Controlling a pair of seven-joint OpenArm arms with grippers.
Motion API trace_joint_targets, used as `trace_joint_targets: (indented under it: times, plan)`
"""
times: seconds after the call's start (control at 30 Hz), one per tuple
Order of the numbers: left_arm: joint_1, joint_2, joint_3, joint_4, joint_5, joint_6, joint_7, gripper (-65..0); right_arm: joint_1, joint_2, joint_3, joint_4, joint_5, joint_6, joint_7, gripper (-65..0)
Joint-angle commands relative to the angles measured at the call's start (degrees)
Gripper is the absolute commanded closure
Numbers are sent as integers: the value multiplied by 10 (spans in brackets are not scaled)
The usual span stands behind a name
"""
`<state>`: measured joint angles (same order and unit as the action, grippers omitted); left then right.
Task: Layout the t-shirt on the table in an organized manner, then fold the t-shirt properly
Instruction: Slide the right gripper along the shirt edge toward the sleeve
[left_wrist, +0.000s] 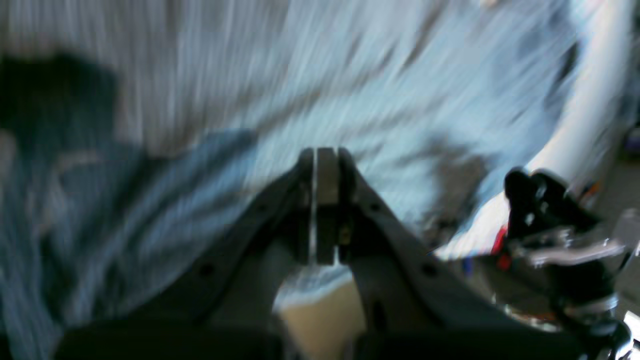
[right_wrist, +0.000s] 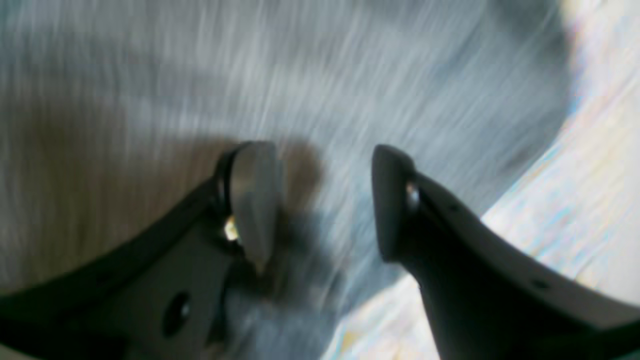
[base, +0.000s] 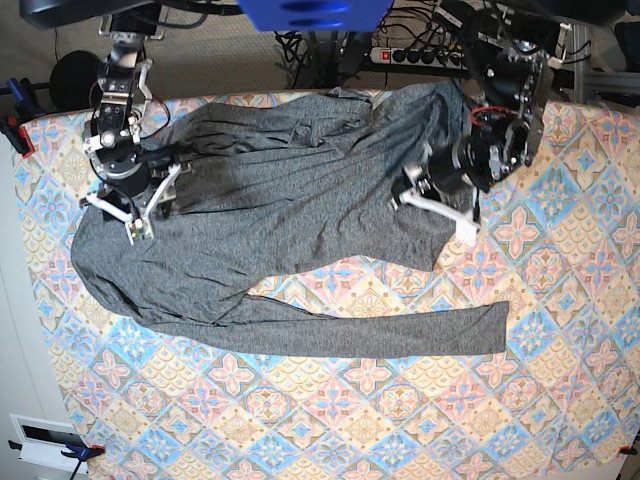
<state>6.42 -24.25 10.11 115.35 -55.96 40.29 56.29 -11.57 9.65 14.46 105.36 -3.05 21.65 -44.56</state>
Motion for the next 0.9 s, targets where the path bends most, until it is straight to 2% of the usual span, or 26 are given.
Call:
trace_joint_targets:
  times: [0.0,0.23,0.3,0.43,0.5,0.57,0.73,0.87]
  plan:
    - [-14,-4,-2,-4,-4,-3,0,-8,12,5,2,10,-1,-2,6,-289]
    - [-26,-5,-7,-73,-4,-3,0,-106,125,8,1,-4,0,0,6,-291]
    - [-11,-3,-22,-93,-5,-3,-2,-139,166,10,1,-39,0,5,-13,-298]
    - [18,-2,-63,-93,-5,-3,-2,-169,253,45,-32,-137,0,92,-53,-359]
    - [25,-4,-80,-93,-5,-3,0,-169,298,56,-65,-196,1,112,-49,-380]
    - [37,-5,-94,-93,-5,-3,0,-169,334,74,-93,-253,1,122,-30,-388]
    - [58,-5,-105,-92,-5,-3,0,-169,372,119,-148,-379,1,122,53,-388]
    - [65,-5,-105,-92,-5,-3,0,-169,409,133,-175,-464,1,122,96,-388]
